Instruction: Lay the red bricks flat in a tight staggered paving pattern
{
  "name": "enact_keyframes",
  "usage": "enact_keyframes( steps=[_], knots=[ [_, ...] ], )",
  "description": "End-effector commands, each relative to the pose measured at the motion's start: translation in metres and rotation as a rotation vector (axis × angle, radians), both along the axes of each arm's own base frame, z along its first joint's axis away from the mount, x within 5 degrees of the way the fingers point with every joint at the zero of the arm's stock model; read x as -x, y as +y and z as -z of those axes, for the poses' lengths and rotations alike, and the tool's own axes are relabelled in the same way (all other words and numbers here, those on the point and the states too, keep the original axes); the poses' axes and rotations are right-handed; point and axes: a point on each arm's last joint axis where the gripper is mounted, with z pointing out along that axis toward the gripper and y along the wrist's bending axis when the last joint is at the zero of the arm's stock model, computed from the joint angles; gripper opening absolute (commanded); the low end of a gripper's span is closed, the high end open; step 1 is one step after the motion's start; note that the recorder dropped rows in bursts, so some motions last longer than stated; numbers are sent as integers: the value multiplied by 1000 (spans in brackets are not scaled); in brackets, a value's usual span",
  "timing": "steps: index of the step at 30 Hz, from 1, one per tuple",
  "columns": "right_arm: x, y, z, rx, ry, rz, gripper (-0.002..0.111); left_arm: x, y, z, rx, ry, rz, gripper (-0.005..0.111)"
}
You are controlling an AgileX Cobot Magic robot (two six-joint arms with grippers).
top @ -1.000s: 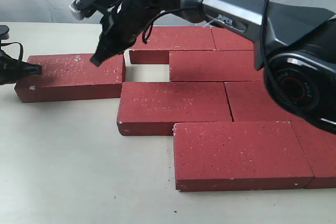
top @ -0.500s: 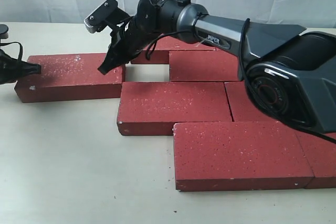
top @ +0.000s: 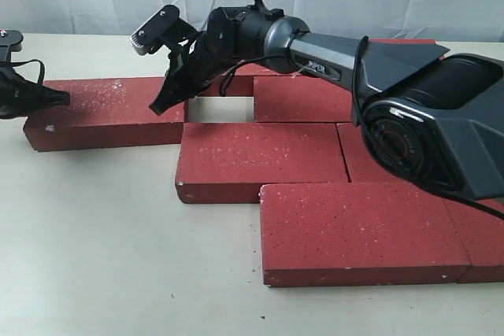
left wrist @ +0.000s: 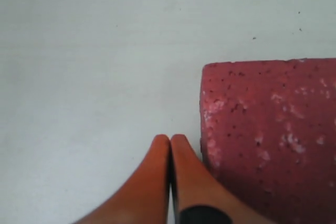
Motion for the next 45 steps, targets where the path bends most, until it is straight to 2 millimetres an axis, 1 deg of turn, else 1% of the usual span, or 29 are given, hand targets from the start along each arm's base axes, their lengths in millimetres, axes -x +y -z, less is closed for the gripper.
enact_keyframes(
  steps=[1,5,6,8,10,14,16,18,22,25,30,34,37,42,45],
  knots=[
    [1,-1,1,17,17,-12,0,-7,-11,-7,-20,-40,28,0],
    [5,-3,-12,26,34,-25,0,-8,-13,-7,-19,-39,33,0],
    [8,-4,-18,39,56,-37,0,-8,-13,-3,-18,-29,33,0],
    [12,-6,-18,63,87,-51,0,-8,-13,5,-34,-13,50,0],
    [9,-8,-18,90,51,-56,0,-10,-13,8,-35,-8,52,0],
    [8,-8,-22,85,22,-53,0,-10,-12,8,-41,-14,47,0],
    [9,-9,-32,89,16,-58,0,-10,-12,8,-41,-14,47,0],
    [10,-14,-43,131,1,-63,0,-10,-12,8,-39,-14,46,0],
    [7,-32,-62,146,39,26,0,-11,-15,8,-22,0,59,0],
    [2,-52,-69,162,106,83,0,-12,-17,7,-5,14,72,0],
    [1,-79,-73,196,204,126,0,-13,-19,6,17,31,90,0],
    [3,-92,-72,176,200,158,-1,-14,-19,5,28,33,86,0],
    [7,-101,-71,163,182,178,-1,-14,-21,5,39,42,93,0],
    [26,-112,-77,161,156,187,-1,-14,-29,5,39,44,114,0],
    [37,-121,-77,177,130,189,-1,-14,-35,5,36,39,127,0]
  ],
)
